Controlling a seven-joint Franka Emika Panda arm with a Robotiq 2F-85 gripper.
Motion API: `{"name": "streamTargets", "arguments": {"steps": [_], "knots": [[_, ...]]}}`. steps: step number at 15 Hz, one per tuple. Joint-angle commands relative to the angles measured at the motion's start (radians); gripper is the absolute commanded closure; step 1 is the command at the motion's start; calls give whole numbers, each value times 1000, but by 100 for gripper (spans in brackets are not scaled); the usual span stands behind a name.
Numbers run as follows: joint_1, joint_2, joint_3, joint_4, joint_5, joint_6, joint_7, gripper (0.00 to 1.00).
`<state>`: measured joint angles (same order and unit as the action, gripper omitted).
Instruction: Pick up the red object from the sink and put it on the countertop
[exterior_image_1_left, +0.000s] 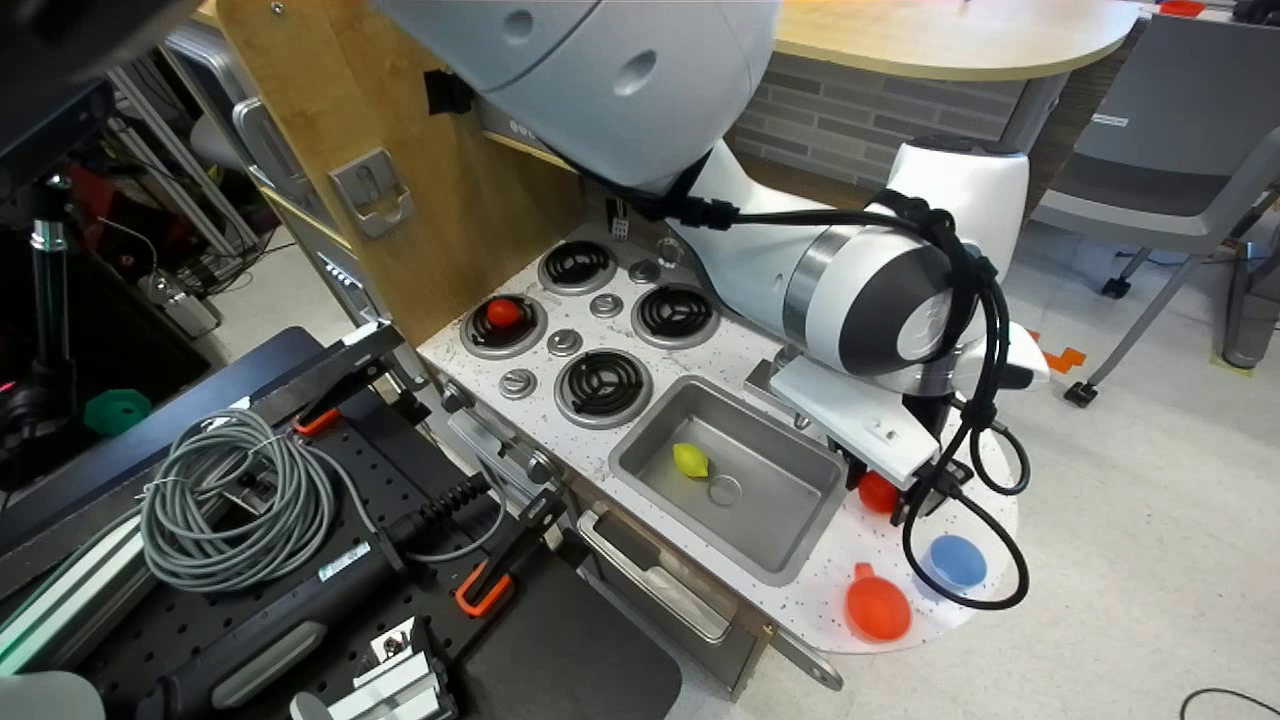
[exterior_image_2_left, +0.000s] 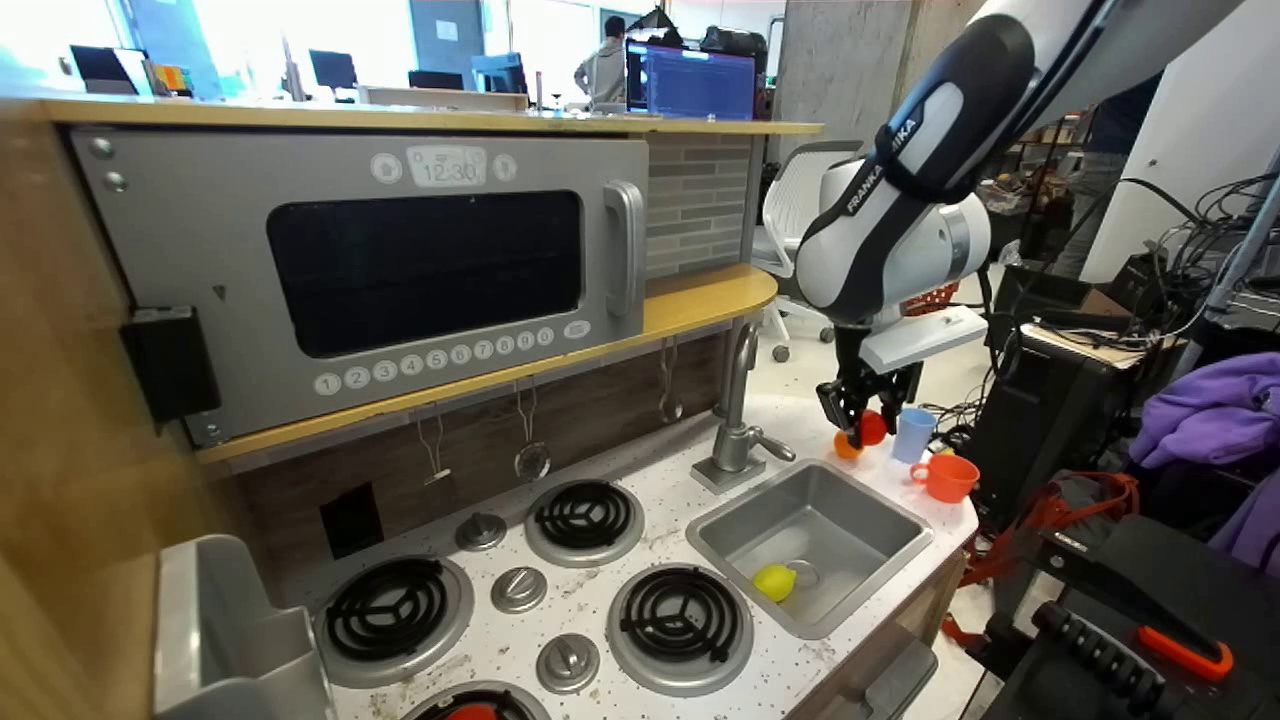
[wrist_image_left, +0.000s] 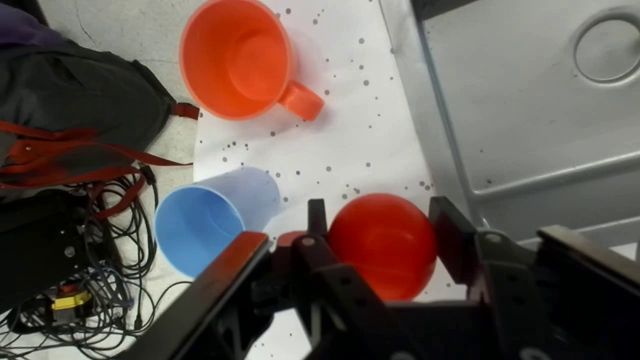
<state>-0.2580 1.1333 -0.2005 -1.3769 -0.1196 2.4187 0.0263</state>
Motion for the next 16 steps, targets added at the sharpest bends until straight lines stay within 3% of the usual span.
{"name": "streamTargets", "arguments": {"steps": [1, 16], "knots": [[8, 47, -22, 71, 8, -58, 22, 70], [25, 135, -51, 116, -3, -93, 74, 70]]}}
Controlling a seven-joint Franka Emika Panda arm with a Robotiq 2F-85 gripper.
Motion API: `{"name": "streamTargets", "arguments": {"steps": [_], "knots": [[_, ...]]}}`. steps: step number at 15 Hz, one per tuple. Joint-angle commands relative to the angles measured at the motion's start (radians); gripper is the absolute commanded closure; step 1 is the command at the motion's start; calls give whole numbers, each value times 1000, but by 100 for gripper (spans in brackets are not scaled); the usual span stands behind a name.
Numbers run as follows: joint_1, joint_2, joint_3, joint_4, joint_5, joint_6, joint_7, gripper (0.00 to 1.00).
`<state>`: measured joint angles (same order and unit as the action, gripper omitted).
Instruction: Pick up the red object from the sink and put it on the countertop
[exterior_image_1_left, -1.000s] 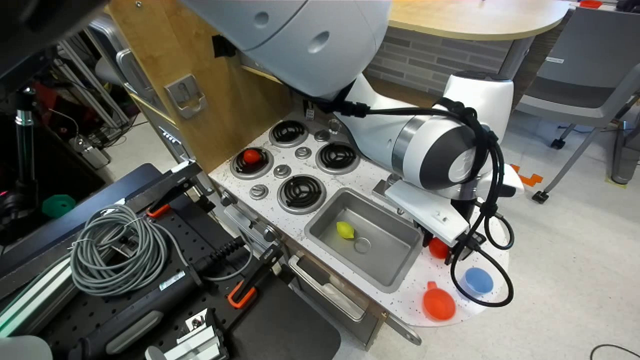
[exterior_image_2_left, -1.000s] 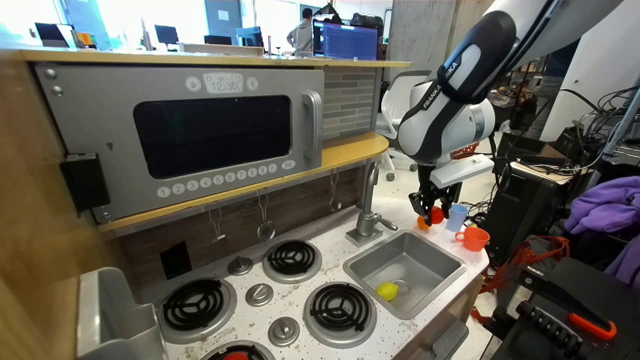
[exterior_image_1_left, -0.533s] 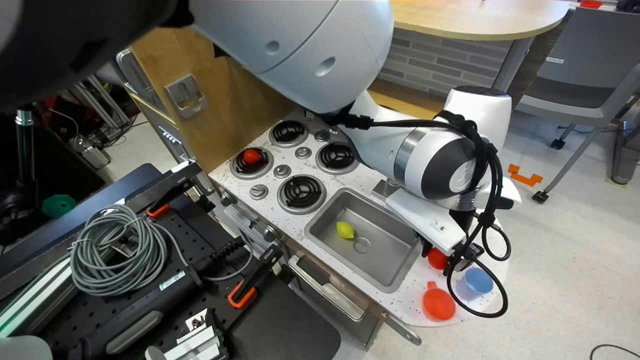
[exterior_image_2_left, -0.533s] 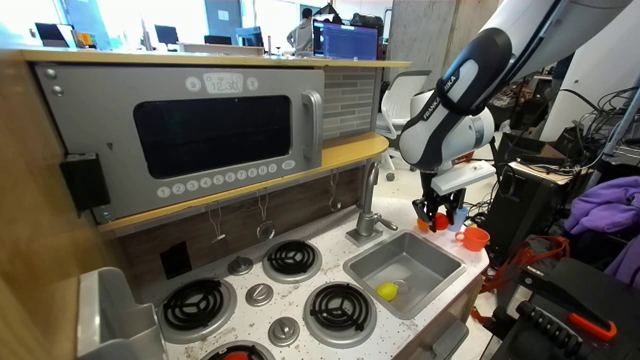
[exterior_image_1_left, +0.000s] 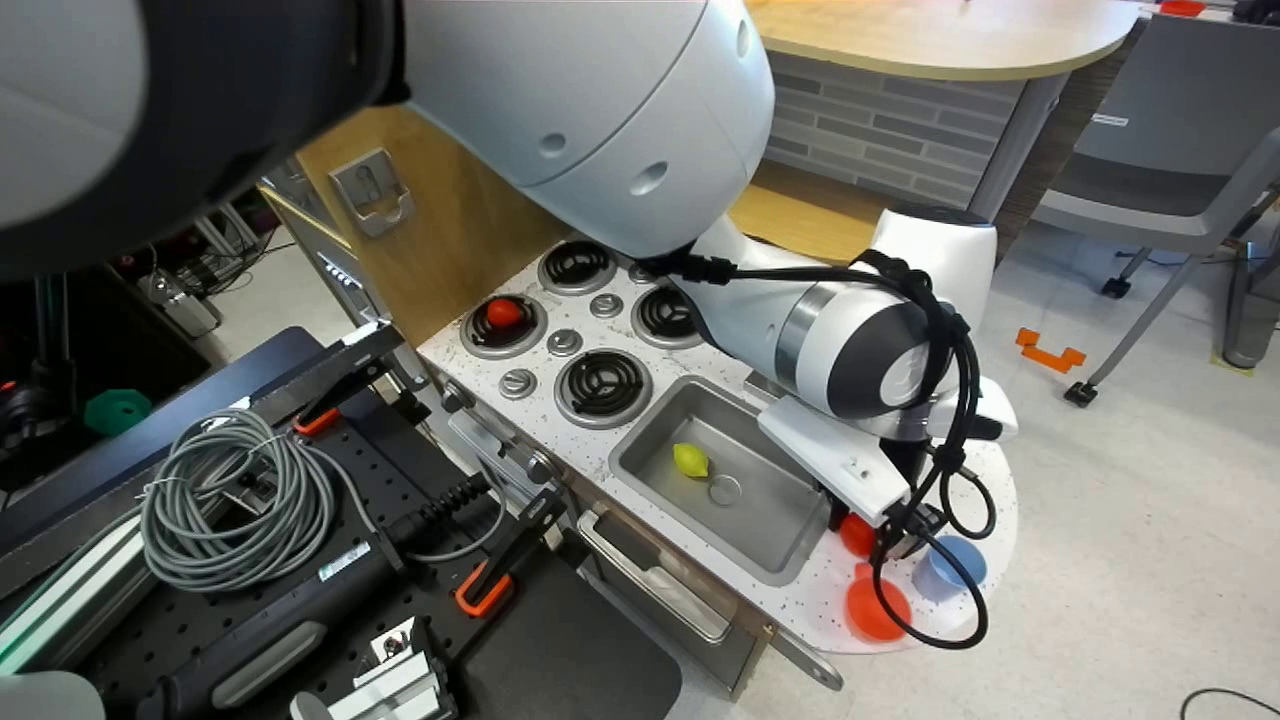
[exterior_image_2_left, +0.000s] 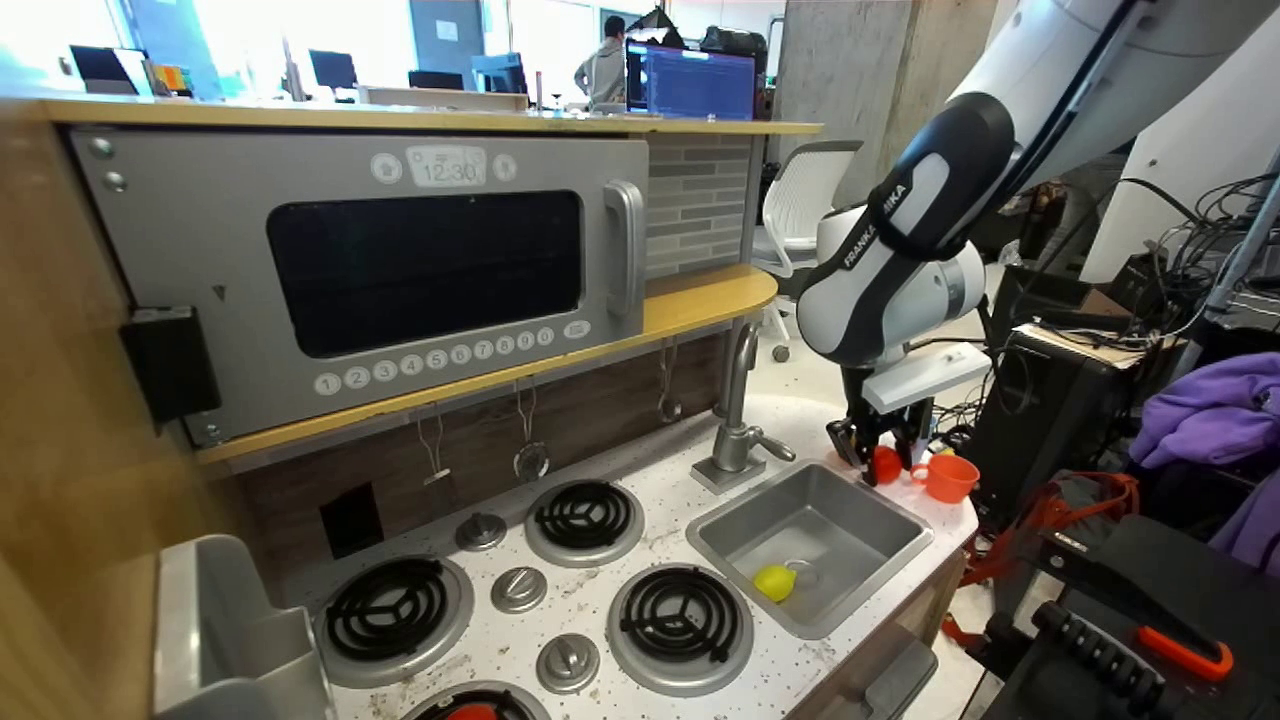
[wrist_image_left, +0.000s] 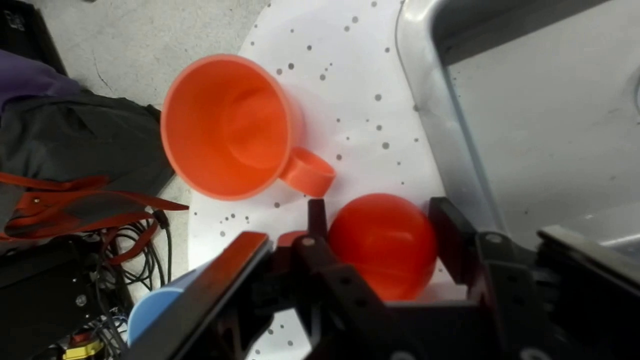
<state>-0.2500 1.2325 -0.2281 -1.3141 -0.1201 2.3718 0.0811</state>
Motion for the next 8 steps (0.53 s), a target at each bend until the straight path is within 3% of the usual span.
{"name": "streamTargets", "arguments": {"steps": [1, 2, 3, 4, 7, 8], "knots": [[19, 37, -25, 54, -3, -45, 20, 70], [22, 36, -26, 54, -3, -51, 23, 70], [23, 34, -24, 50, -6, -50, 16, 20], [25, 20, -19, 32, -10, -32, 5, 19], [30, -18, -5, -14, -21, 6, -29, 1], [32, -44, 3, -46, -28, 24, -40, 0]]}}
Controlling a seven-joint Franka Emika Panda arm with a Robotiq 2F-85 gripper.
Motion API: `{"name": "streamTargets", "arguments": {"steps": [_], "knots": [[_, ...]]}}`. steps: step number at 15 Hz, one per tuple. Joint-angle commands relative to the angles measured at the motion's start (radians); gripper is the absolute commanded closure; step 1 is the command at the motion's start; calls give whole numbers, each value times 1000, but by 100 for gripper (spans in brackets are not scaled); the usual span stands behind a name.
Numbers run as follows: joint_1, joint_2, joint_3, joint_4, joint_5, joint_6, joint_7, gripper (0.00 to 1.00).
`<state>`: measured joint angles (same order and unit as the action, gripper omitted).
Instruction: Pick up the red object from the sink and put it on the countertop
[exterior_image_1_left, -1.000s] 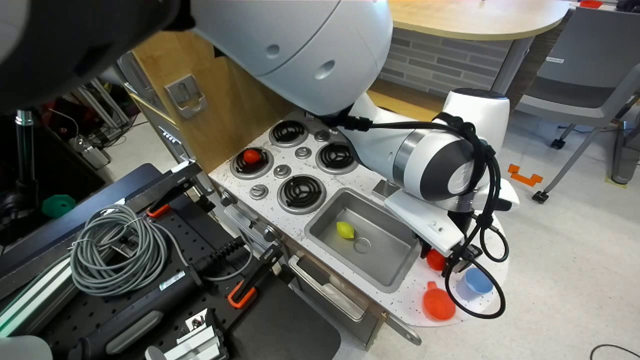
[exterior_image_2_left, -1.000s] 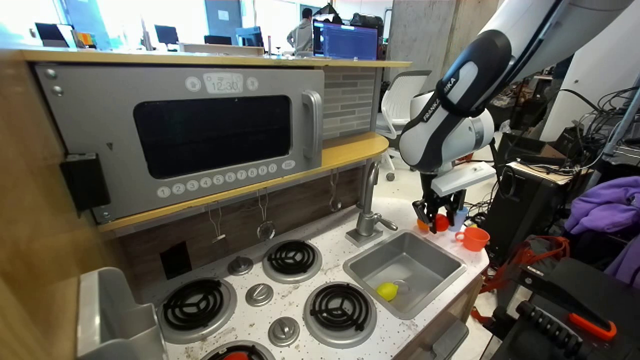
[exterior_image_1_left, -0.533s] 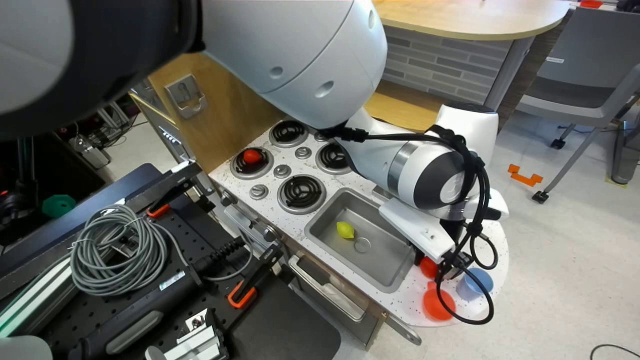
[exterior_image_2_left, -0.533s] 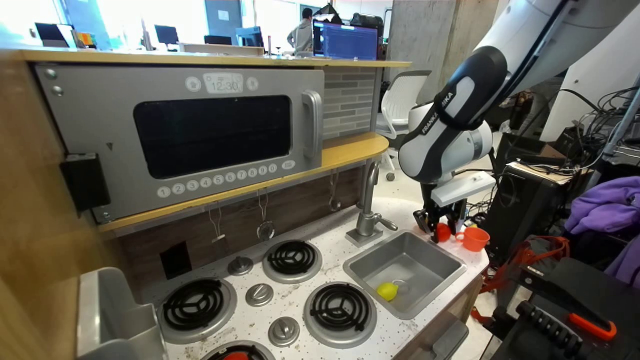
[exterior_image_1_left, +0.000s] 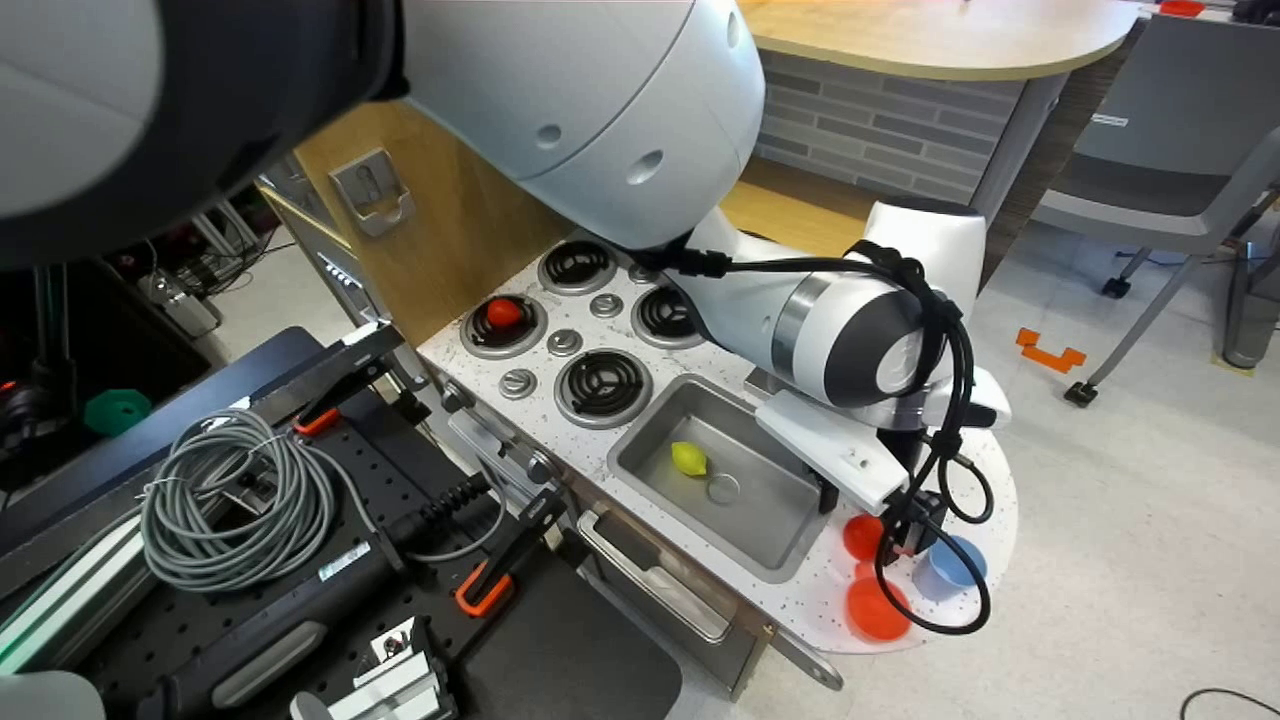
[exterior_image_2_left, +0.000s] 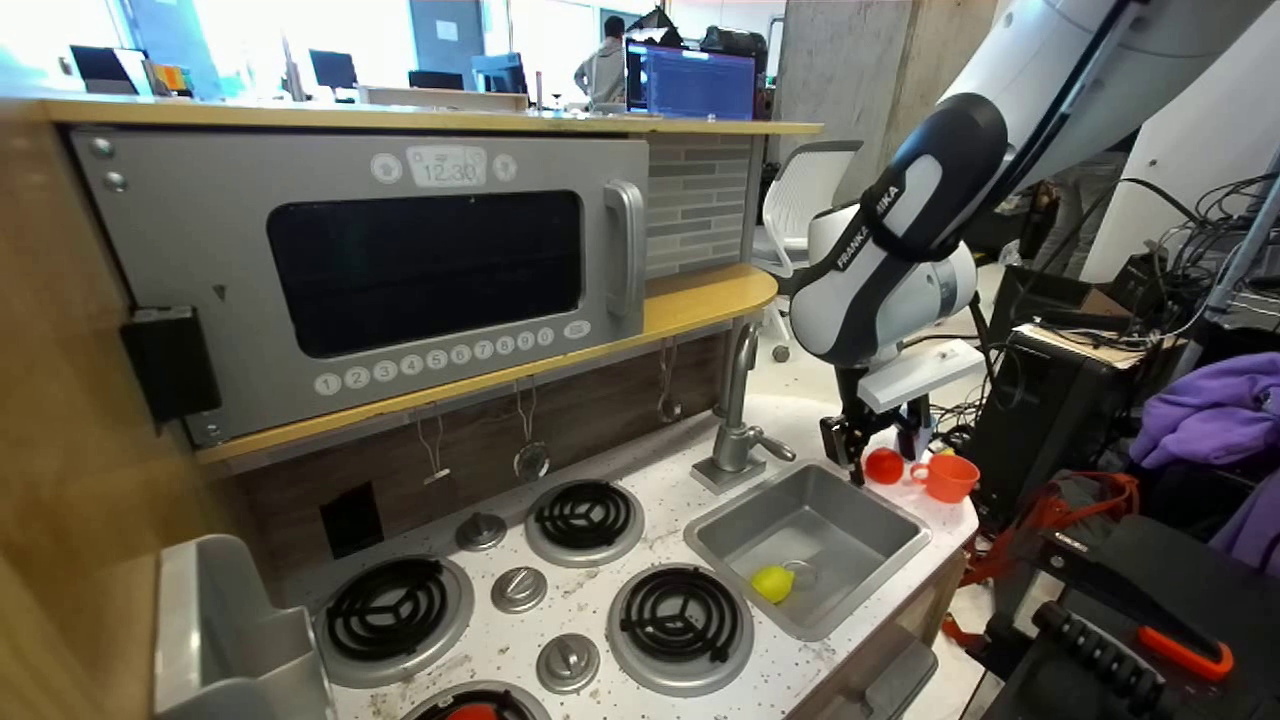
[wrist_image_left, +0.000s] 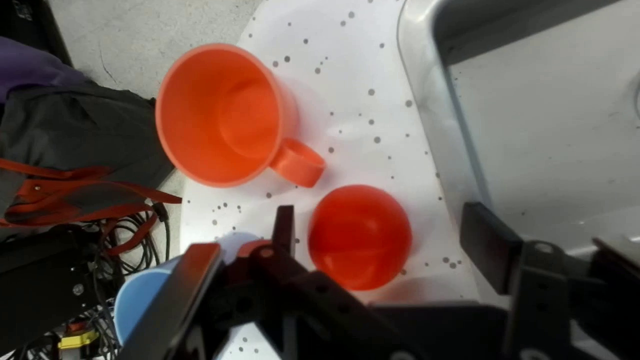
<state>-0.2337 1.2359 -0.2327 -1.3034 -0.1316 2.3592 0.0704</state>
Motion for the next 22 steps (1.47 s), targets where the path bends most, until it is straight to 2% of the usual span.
{"name": "streamTargets", "arguments": {"steps": [1, 7, 13, 17, 19, 20, 22], "knots": [[21, -59, 10, -70, -15, 46, -38, 0], [34, -153, 21, -162, 8, 83, -51, 0], [10, -350, 24, -431, 12, 251, -80, 0], [-62, -543, 73, -617, 21, 263, -240, 0], [-72, -643, 56, -700, -7, 214, -309, 0], [-46, -505, 41, -560, 1, 225, -242, 0], [-62, -588, 41, -637, 0, 219, -285, 0]]}}
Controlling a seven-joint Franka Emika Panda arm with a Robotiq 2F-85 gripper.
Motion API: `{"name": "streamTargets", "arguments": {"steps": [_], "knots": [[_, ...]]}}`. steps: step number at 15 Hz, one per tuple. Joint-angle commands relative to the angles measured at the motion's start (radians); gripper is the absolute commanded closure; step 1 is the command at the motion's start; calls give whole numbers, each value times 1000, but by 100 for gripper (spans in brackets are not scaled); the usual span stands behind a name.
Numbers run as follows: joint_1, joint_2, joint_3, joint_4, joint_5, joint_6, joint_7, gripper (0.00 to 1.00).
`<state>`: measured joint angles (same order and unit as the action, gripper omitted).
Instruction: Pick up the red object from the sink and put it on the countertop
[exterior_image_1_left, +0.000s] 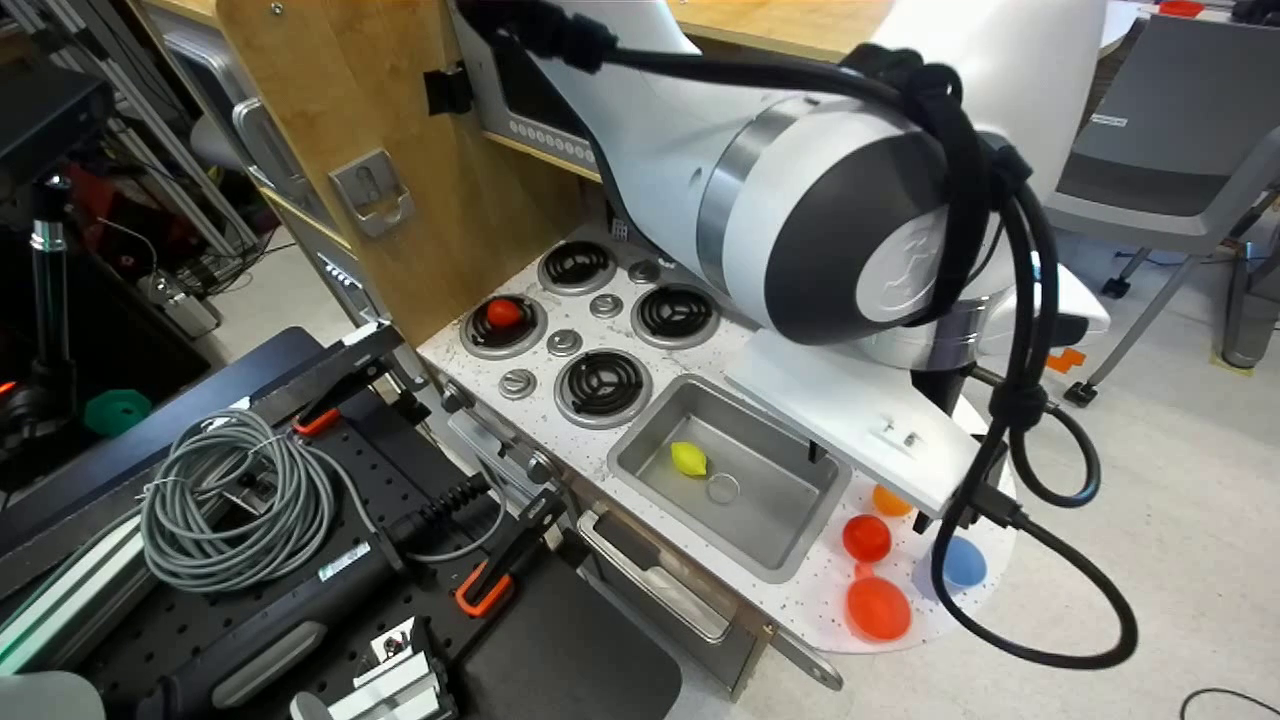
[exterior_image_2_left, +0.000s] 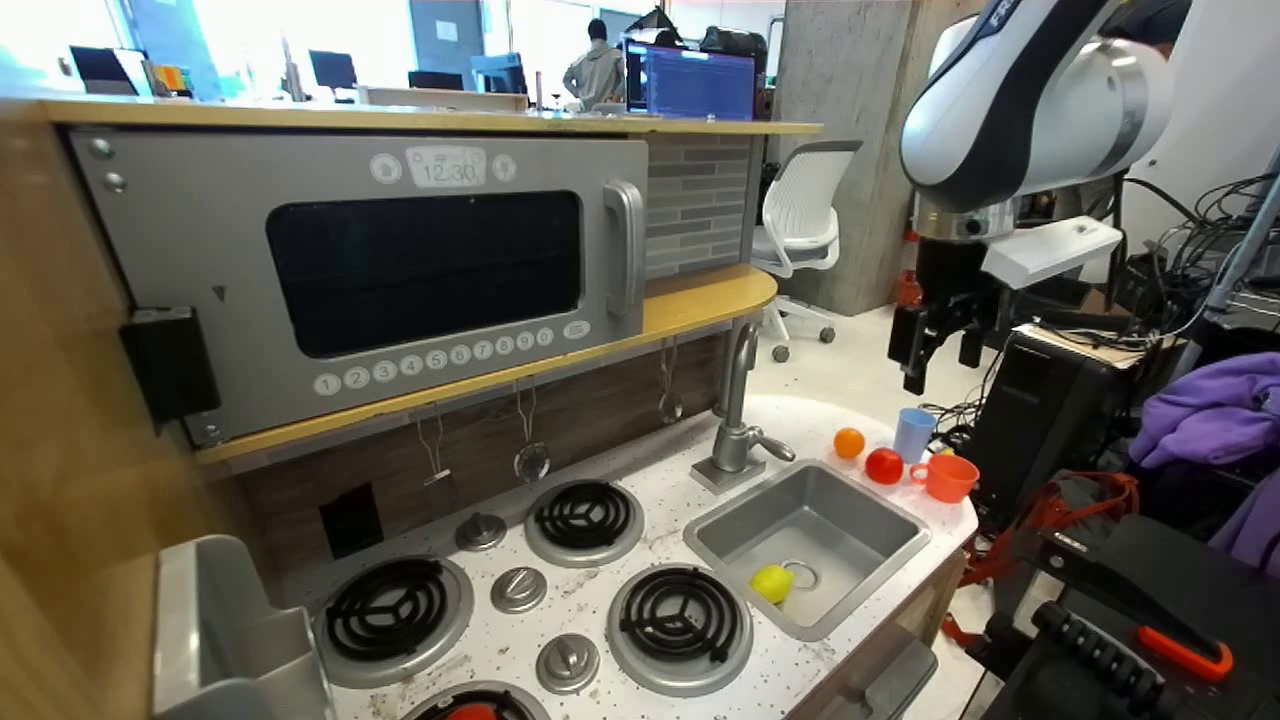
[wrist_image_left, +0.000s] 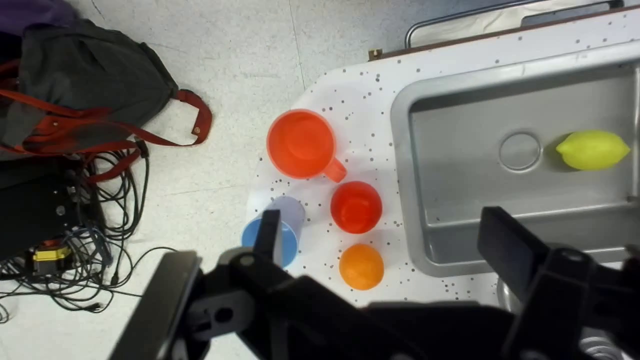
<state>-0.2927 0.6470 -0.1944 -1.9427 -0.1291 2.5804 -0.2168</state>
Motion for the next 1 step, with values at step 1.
{"name": "streamTargets", "arguments": {"steps": [1], "knots": [[-4, -21, 3, -19, -3, -2, -5, 0]]}}
